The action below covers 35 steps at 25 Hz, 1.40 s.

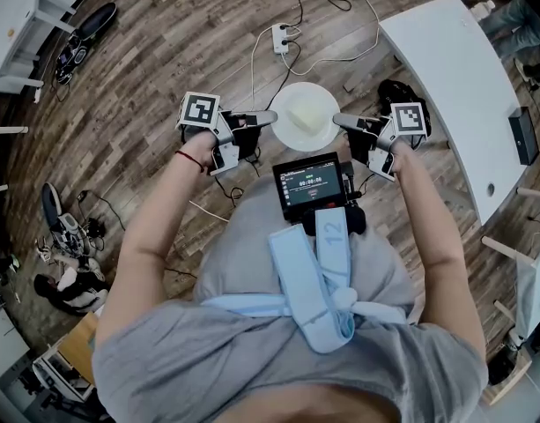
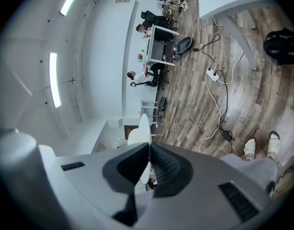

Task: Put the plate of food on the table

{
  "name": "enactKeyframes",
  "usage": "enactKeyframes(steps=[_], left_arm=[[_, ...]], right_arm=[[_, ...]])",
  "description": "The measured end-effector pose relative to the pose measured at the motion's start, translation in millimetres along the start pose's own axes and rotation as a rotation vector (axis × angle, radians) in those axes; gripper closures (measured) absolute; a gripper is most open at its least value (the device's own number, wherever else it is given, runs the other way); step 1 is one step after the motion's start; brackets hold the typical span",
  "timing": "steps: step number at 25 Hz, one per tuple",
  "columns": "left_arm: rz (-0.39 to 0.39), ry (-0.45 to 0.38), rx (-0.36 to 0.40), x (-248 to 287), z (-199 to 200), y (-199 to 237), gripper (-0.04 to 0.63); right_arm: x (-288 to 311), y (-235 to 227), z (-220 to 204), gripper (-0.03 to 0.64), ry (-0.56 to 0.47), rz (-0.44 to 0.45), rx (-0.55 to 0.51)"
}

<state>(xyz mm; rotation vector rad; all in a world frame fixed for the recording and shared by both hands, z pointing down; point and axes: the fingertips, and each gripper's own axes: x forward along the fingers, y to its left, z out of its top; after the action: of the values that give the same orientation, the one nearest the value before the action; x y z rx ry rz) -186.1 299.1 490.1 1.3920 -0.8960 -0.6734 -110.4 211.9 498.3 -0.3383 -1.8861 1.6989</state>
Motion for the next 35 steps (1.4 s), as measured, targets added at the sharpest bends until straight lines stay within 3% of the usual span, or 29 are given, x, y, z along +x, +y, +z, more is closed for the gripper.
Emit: enactKeyframes(steps=[13, 28, 35], left_arm=[[-0.014, 0.027, 0.007, 4, 4, -5, 0.568], [-0.025, 0.139, 0.02, 20, 10, -9, 0.569], [-0.024, 0.193, 0.007, 102, 38, -16, 0.569]], right_arm=[[-3, 3, 2, 0.58, -0.033, 0.009, 0.005], [-19, 3, -1, 0.581, -0.138, 0.011, 0.034], [-79, -19, 52, 0.581, -0.188, 0.02, 0.063]])
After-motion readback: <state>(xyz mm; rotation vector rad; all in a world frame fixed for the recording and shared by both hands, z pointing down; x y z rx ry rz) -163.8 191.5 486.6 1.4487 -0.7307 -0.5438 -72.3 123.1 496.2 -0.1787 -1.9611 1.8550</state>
